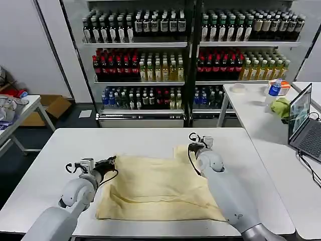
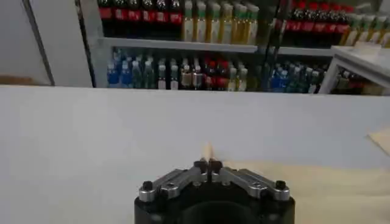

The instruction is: Fold and organize the clothes.

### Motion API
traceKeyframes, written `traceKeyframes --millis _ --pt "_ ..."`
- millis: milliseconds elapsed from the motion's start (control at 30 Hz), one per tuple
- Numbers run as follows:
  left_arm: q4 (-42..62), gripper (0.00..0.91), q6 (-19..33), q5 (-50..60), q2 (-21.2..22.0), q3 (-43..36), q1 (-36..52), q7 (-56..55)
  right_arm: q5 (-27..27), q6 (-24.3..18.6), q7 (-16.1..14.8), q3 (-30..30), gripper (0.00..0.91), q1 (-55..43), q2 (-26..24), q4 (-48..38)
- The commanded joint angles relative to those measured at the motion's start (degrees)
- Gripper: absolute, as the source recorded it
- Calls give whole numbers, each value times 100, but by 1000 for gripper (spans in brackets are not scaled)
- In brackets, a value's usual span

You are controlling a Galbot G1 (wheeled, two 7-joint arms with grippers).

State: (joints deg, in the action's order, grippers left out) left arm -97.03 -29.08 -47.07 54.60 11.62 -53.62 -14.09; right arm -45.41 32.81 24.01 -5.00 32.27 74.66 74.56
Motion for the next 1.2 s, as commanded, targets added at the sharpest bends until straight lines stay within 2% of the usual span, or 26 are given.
traceKeyframes --millis 33,367,600,1200 --pt "-392 10 49 -94 -143 101 -135 32 -86 -53 58 -254 0 466 -527 1628" --pt "-1053 10 -11 -77 -296 417 -908 109 -156 17 103 -659 0 1686 -1092 3159" --pt "-1220 10 -56 -150 -383 783 -1362 171 -148 16 106 -1022 0 2661 -1313 4025" --pt "-2119 10 -83 -91 -532 1240 -2422 186 -88 29 48 -1989 0 4397 -1464 5236"
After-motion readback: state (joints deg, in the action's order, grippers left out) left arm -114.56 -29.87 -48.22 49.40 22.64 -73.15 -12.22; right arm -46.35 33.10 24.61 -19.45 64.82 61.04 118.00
